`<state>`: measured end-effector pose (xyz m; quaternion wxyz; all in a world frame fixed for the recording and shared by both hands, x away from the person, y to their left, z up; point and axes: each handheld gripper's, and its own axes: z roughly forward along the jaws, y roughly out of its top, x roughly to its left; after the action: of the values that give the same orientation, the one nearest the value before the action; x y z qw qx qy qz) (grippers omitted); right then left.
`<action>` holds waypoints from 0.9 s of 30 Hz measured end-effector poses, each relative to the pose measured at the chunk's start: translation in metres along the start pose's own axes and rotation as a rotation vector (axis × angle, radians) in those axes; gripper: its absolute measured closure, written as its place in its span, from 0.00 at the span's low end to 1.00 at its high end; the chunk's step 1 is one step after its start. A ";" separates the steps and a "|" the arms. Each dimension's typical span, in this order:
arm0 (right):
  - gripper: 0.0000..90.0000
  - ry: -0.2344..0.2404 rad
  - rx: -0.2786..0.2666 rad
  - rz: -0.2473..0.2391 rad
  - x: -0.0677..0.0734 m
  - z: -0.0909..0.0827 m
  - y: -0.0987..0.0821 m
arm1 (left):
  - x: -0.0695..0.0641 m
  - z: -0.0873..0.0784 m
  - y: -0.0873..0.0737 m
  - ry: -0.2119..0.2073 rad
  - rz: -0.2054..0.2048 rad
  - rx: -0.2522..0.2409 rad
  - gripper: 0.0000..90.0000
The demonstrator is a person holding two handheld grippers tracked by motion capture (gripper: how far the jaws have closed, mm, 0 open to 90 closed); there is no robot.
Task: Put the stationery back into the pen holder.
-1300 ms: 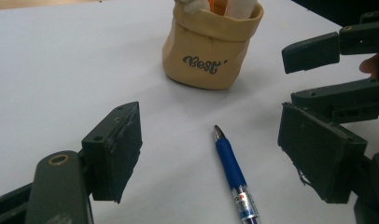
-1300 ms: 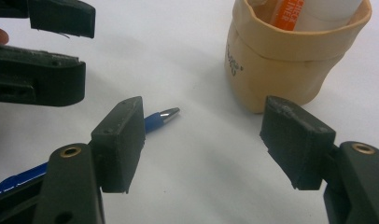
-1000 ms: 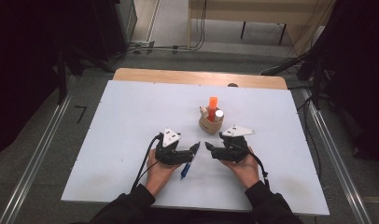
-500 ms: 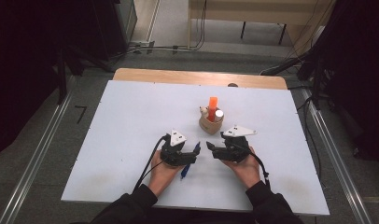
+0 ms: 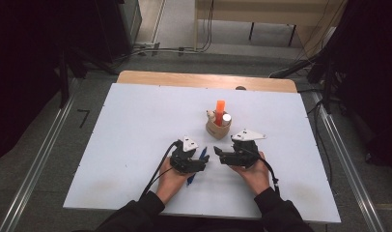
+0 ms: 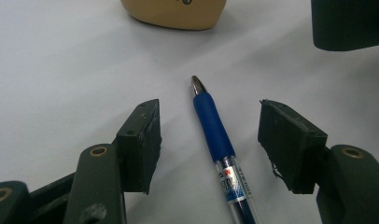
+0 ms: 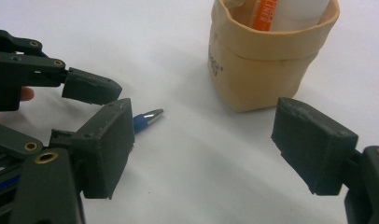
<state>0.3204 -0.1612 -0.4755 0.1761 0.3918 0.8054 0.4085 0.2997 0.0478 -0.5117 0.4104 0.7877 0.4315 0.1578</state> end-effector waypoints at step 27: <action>0.24 -0.004 0.004 0.007 0.000 0.000 0.000 | -0.005 0.005 0.003 0.034 0.063 0.031 0.76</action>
<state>0.3210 -0.1613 -0.4754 0.1756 0.3960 0.8042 0.4069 0.3020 0.0402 -0.5118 0.3854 0.8043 0.4160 0.1773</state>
